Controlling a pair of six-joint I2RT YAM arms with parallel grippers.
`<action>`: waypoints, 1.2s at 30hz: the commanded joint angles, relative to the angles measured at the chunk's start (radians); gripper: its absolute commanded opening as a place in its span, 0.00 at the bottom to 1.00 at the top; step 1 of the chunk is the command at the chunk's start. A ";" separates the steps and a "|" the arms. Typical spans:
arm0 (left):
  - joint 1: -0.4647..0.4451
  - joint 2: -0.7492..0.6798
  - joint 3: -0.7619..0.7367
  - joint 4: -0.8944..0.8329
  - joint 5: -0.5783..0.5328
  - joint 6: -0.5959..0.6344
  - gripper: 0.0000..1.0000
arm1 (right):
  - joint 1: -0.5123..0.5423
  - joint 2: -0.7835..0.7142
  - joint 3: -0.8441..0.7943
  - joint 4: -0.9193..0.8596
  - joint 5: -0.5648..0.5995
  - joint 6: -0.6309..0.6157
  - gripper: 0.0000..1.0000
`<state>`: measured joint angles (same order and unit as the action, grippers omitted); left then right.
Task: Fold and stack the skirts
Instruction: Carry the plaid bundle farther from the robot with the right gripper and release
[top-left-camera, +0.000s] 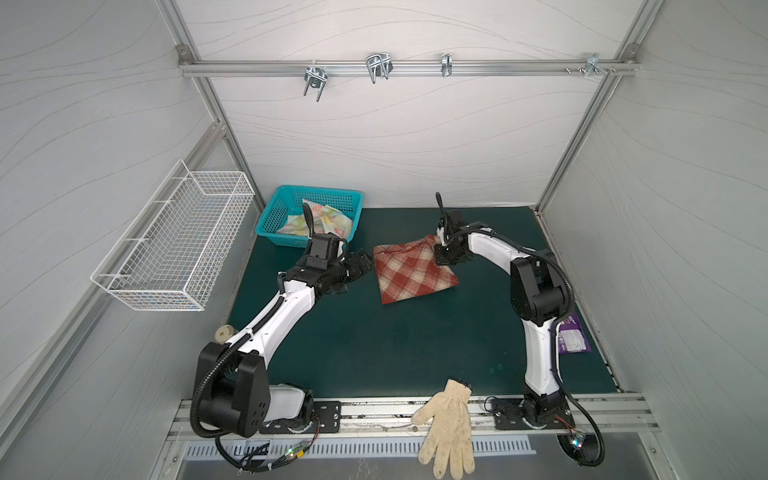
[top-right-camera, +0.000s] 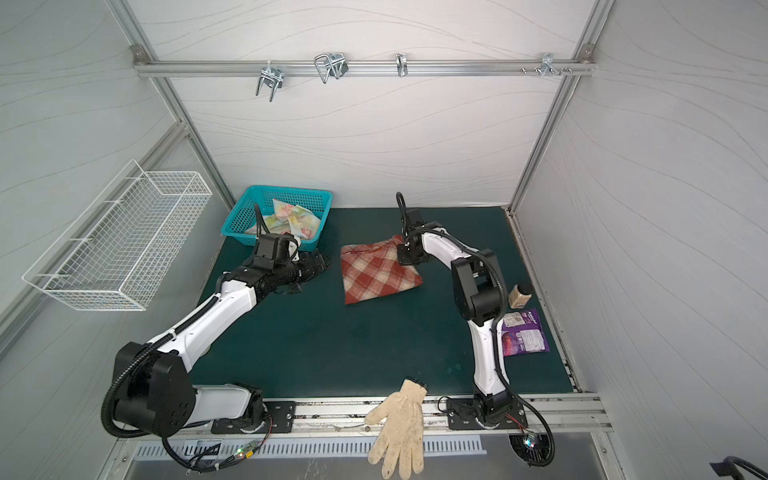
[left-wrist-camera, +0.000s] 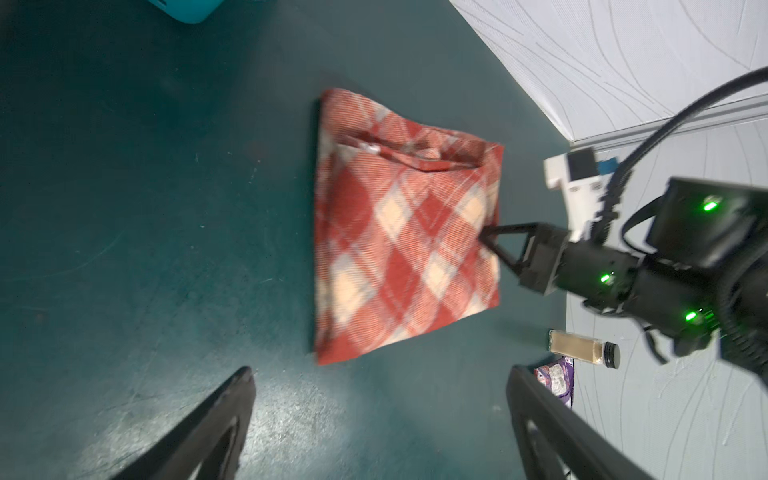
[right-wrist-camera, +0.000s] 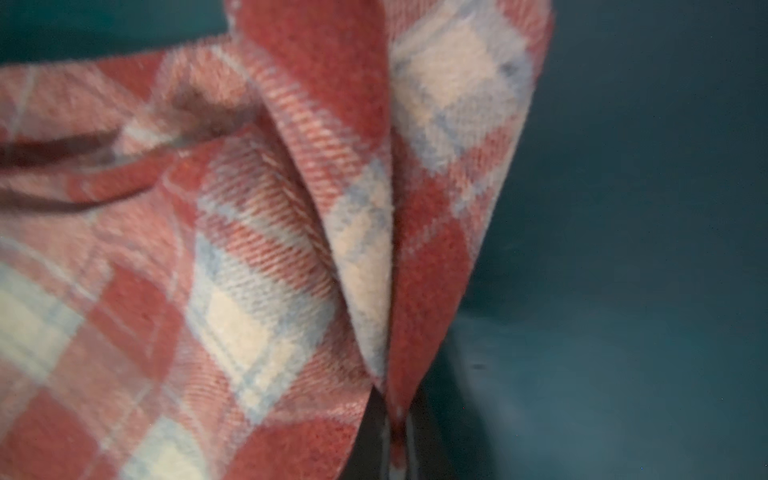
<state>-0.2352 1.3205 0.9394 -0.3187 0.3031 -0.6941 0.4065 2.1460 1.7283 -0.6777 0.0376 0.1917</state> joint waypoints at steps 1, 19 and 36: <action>0.002 -0.041 -0.034 0.060 -0.008 -0.013 0.95 | -0.042 0.050 0.114 -0.179 0.152 -0.092 0.00; -0.010 -0.036 -0.075 0.139 0.031 -0.024 0.95 | -0.336 0.376 0.814 -0.481 0.369 -0.261 0.01; -0.021 -0.057 -0.037 0.095 -0.039 -0.009 0.95 | -0.382 0.230 0.733 -0.318 0.133 -0.123 0.75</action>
<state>-0.2493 1.2903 0.8562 -0.2104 0.3016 -0.7120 0.0051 2.4893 2.4771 -1.0286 0.3107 -0.0029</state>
